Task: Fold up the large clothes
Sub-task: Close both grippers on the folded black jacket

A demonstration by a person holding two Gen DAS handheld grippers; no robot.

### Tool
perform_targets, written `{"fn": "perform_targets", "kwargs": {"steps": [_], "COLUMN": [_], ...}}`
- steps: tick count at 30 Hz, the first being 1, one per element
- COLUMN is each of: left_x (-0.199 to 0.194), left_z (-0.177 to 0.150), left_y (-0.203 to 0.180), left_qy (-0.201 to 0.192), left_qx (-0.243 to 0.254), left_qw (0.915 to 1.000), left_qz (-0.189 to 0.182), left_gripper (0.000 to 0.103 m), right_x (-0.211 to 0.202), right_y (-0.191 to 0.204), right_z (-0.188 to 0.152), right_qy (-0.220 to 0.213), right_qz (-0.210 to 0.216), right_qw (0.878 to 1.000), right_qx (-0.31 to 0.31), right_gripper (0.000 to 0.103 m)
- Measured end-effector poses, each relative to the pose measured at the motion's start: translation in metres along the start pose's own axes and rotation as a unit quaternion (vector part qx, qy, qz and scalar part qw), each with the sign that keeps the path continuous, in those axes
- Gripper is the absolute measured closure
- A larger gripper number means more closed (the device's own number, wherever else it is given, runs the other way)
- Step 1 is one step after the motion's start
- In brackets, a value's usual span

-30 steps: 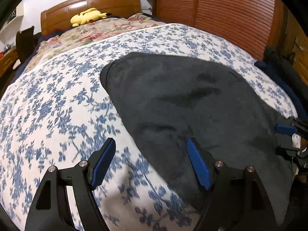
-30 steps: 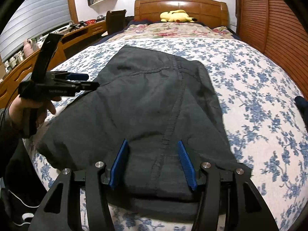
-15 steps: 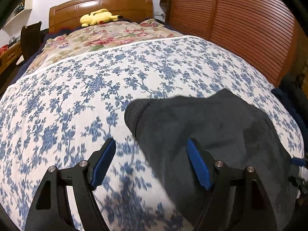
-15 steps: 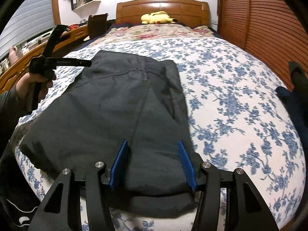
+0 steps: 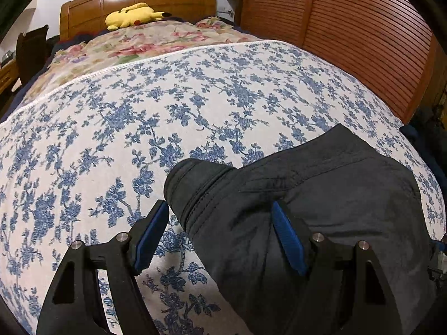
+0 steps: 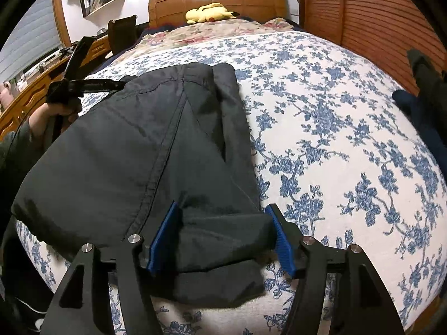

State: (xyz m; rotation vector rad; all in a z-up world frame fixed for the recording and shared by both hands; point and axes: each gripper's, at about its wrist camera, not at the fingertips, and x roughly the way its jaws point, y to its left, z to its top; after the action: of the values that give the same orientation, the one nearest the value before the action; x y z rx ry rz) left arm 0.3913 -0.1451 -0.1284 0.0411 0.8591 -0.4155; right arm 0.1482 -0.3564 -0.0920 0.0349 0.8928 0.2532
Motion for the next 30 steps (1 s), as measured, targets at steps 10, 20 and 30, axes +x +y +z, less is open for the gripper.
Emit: {"fn": "perform_targets", "kwargs": {"steps": [10, 20, 30], "left_x": [-0.001, -0.01, -0.062], "left_z": [-0.002, 0.001, 0.006], "left_y": [-0.004, -0.022, -0.033], "left_qy": [0.0, -0.009, -0.06], "left_qx": [0.003, 0.039, 0.043], "left_qw": [1.0, 0.9991, 0.9966], "left_qz": [-0.006, 0.013, 0.038], "left_gripper": [0.037, 0.067, 0.081], "right_x": [-0.007, 0.001, -0.016], "right_y": [-0.01, -0.015, -0.01], "right_z": [-0.012, -0.014, -0.009], "right_qy": [0.003, 0.008, -0.05], "right_qz": [0.017, 0.105, 0.1], "right_qw": [0.999, 0.992, 0.992], "right_qx": [0.041, 0.073, 0.061], "right_gripper": [0.034, 0.069, 0.085]}}
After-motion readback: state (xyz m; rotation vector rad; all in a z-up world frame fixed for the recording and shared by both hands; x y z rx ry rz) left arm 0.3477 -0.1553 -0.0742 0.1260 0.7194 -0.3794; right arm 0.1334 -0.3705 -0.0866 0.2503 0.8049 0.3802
